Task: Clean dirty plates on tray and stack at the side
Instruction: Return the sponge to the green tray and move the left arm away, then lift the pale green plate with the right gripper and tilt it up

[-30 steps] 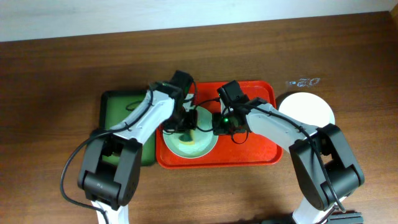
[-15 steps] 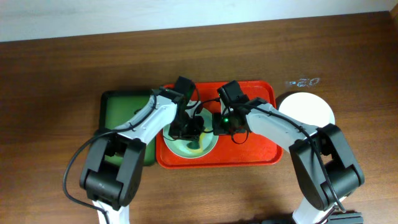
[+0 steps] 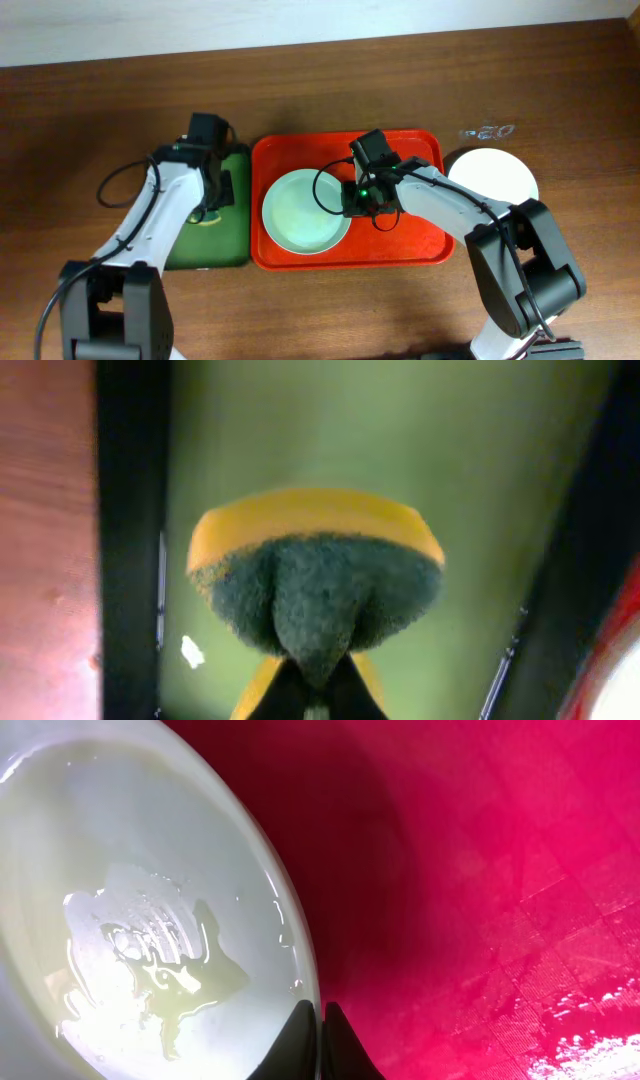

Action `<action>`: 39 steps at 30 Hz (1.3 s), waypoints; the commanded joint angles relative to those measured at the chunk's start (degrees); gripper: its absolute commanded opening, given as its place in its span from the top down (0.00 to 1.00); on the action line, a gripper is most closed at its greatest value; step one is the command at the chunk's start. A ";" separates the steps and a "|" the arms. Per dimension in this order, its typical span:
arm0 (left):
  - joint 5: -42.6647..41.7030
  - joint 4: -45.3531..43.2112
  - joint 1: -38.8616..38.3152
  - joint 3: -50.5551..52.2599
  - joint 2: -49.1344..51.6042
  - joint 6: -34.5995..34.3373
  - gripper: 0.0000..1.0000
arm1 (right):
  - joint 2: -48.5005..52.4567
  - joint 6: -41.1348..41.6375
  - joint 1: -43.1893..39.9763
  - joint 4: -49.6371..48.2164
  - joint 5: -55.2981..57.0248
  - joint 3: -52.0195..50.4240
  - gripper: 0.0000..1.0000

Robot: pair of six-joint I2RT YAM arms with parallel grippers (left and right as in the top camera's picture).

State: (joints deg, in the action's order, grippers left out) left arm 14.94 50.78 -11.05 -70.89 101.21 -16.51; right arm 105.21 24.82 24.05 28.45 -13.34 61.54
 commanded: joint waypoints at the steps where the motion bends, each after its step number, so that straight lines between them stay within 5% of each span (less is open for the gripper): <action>1: -1.07 -7.72 0.37 7.37 0.09 2.84 0.94 | 0.28 -0.52 0.42 0.26 0.52 -0.26 0.95; 6: -4.02 -9.40 0.35 7.85 0.09 5.53 0.88 | 0.28 -0.52 0.39 0.24 0.52 -0.26 0.95; 10: -4.02 -7.45 0.35 5.75 -0.72 5.14 0.70 | 0.28 -0.52 0.39 0.04 0.52 -0.26 0.89; 14: -6.73 -4.66 5.77 -3.56 -10.97 -3.74 0.25 | 0.28 -0.52 0.39 -0.24 0.57 -0.26 0.71; 17: -13.79 -3.30 20.68 -4.22 -16.44 -3.87 0.02 | 0.28 -0.50 0.42 -1.68 0.57 -0.37 0.71; 20: -15.23 -1.86 25.53 -4.20 -16.41 -3.85 0.01 | 0.28 -0.31 0.42 -6.47 0.57 -4.04 0.73; 23: -15.21 -1.86 25.46 -4.20 -16.41 -3.85 0.01 | 0.28 -0.31 0.39 -7.17 0.57 -4.74 0.96; 27: -15.21 -1.86 25.46 -4.20 -16.41 -3.85 0.01 | -0.09 -0.31 -1.03 -5.81 0.02 -3.21 0.96; 34: -15.21 -1.86 25.46 -4.20 -16.41 -3.85 0.01 | -1.79 -1.86 -3.78 18.21 0.55 17.09 0.96; 39: -15.21 -1.86 25.46 -4.20 -16.41 -3.85 0.01 | -1.75 1.22 1.09 17.09 7.04 23.67 0.96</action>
State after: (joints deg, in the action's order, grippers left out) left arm 0.34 48.90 14.26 -74.48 85.60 -19.99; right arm 104.81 24.29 22.11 47.37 -10.22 83.72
